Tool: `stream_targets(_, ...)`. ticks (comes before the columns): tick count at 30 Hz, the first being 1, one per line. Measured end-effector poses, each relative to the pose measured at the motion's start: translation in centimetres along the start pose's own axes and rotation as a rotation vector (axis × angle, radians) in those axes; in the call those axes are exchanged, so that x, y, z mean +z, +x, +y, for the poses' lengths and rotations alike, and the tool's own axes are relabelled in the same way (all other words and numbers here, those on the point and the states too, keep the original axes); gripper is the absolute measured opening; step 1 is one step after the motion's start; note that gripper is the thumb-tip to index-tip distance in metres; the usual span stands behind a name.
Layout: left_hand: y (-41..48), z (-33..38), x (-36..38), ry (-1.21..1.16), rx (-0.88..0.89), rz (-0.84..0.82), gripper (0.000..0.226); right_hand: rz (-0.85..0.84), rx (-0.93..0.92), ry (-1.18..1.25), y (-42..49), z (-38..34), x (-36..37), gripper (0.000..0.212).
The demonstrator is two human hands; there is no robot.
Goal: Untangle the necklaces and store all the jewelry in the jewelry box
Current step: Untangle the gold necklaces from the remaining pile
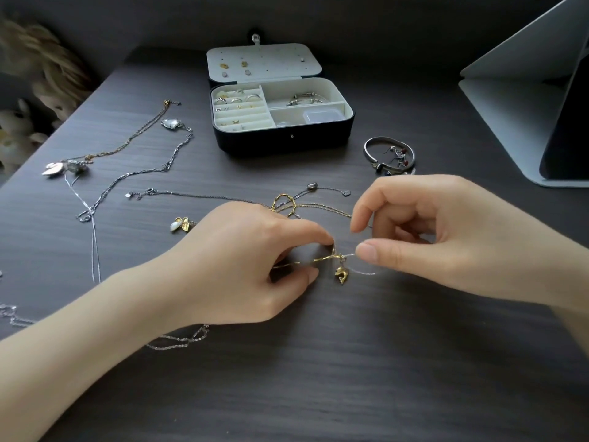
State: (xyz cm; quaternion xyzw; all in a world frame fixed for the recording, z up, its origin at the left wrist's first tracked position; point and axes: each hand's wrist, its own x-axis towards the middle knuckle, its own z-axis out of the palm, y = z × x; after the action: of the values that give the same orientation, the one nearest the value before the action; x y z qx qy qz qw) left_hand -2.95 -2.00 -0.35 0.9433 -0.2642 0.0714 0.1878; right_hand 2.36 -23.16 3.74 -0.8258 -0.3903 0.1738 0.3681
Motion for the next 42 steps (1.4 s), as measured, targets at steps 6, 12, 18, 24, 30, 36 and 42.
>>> stream_targets(6, 0.0, 0.0, 0.1, 0.009, -0.006, 0.007, 0.031, 0.005, -0.055, -0.023, -0.4, -0.4, 0.4, 0.026)
stream_targets(12, 0.0, 0.1, 0.0, 0.029, 0.0, 0.003, 0.026, -0.086, -0.029, 0.263, -0.8, -1.3, 0.9, 0.029)
stream_targets(18, 0.0, 0.1, -0.1, -0.004, -0.005, -0.016, 0.021, -0.184, 0.069, 0.364, -0.7, -1.1, 1.0, 0.033)
stream_targets(24, 0.1, -0.1, -0.1, -0.038, -0.029, -0.014, 0.035, -0.139, 0.078, 0.279, -0.8, -1.4, 0.3, 0.041)
stream_targets(30, 0.2, -0.1, 0.0, -0.044, -0.027, -0.005, 0.038, 0.127, 0.042, -0.258, -0.1, -0.4, 1.4, 0.02)
stream_targets(36, 0.1, 0.0, 0.0, -0.028, -0.018, 0.008, 0.039, 0.04, 0.086, -0.3, 0.4, -0.2, 2.4, 0.011)
stream_targets(42, 0.2, -0.1, -0.1, -0.052, -0.031, -0.018, 0.04, 0.06, 0.139, -0.077, 0.3, -0.4, 1.4, 0.017)
